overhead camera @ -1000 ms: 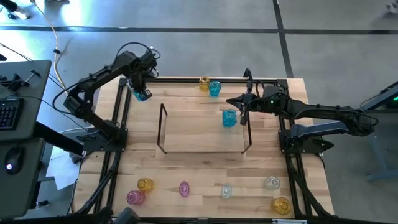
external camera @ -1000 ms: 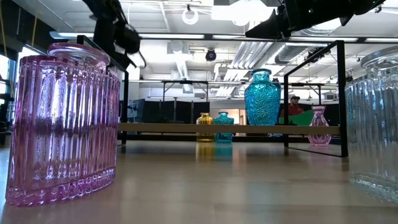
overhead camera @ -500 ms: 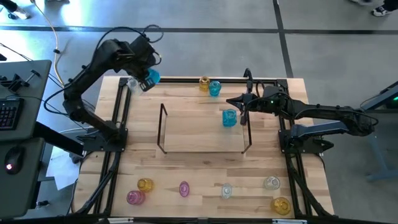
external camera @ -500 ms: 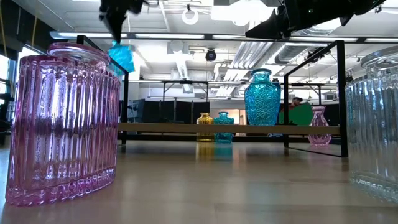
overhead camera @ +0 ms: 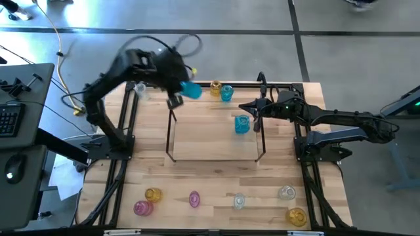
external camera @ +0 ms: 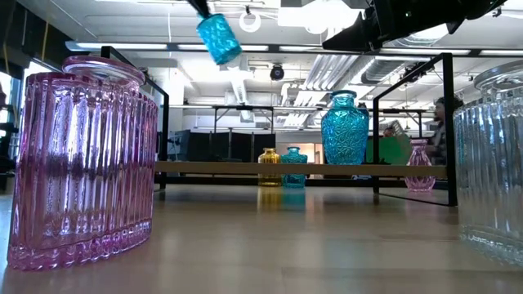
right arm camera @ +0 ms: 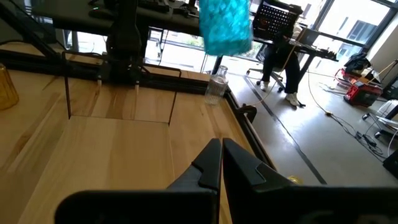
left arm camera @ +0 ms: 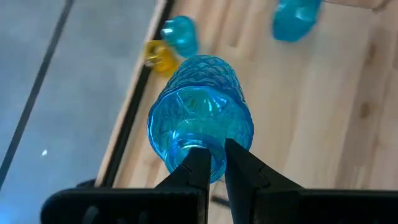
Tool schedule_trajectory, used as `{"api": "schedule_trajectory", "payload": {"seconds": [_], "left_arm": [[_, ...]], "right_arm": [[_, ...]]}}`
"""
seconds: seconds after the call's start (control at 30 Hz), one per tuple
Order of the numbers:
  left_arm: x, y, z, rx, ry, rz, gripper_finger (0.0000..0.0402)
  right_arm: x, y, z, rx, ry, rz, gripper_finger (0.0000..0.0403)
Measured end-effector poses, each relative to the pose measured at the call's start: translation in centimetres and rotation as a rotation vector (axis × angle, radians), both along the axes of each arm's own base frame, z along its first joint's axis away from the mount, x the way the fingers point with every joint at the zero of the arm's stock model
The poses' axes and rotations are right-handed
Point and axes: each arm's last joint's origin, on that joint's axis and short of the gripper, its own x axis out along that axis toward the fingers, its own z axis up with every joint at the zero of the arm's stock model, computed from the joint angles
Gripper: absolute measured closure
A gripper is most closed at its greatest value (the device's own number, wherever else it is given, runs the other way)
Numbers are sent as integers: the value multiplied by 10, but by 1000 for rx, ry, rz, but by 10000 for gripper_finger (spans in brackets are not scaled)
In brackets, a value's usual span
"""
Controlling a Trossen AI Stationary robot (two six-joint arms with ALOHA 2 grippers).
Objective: Sort vases onto shelf
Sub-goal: Put the left blue vase aligned with the other blue vase on the shelf
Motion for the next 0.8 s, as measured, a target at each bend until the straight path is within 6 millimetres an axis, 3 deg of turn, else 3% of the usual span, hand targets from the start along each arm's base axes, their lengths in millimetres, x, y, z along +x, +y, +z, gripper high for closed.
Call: {"api": "schedule_trajectory", "payload": {"seconds": [0.4,0.6,0.8], "left_arm": [[103,-51,-89,-46,272,-280,387],[131,-74,-126,-77,352,-370,387],[145,-91,-151,-107,411,-410,387]], "right_arm": [[0,0,-1,4,14,0,403],[0,0,-2,6,22,0,403],[-1,0,-3,8,27,0,403]]}}
